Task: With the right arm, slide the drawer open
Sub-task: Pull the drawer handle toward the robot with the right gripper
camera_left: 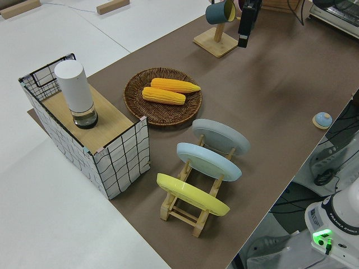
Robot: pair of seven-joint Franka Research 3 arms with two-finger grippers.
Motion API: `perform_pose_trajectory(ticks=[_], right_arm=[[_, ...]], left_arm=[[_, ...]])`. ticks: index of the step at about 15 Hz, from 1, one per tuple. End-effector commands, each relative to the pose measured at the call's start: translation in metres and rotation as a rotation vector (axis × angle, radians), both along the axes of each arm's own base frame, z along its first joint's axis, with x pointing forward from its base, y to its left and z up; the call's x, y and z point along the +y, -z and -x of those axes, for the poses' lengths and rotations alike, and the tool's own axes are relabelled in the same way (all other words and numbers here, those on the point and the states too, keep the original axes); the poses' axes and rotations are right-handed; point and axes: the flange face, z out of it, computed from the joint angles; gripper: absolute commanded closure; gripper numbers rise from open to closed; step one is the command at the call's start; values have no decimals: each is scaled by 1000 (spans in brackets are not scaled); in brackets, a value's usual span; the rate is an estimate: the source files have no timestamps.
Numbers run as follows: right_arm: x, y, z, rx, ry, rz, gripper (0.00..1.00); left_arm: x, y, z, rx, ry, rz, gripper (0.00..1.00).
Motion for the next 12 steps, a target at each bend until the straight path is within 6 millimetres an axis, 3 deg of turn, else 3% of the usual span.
perform_pose_trajectory(ticks=[1,6,12], right_arm=[[22,-9,15,-25,51,-44,1000],[51,-19,33,-10,62,-75,1000],[69,-30,46,1,79,-110,1000]], left_arm=[[0,-4,3,-7,9,5,7],[0,-4,3,-7,9,5,7],[0,-4,3,-7,9,5,7]])
